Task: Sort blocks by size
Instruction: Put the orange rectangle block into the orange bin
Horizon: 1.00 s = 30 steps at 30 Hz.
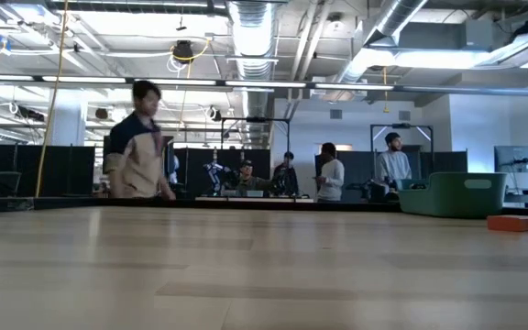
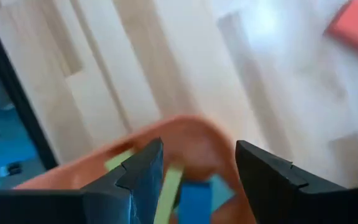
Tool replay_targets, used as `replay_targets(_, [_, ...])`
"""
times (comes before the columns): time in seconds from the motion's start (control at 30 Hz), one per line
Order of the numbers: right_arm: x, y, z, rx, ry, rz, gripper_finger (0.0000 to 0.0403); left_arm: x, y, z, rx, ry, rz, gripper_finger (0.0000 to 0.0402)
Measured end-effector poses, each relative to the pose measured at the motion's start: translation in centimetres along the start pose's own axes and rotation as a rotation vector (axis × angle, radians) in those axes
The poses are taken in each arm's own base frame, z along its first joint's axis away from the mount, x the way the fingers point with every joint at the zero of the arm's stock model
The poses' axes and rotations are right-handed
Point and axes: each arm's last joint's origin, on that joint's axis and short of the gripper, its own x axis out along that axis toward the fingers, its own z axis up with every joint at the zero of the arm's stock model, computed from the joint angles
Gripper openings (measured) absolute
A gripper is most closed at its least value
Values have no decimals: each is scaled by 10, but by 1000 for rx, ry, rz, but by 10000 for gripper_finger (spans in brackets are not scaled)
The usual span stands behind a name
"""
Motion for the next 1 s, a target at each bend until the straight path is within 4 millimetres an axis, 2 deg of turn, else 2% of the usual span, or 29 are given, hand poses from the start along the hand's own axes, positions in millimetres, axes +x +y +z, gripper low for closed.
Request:
replay_targets(0.57, [6,-28,59,-324,-107,-173,228,0,0,0,-1,0,0,285])
replay_targets(1.0, [10,-42,75,-646,-89,-289,228,0,0,0,0,0,0,285])
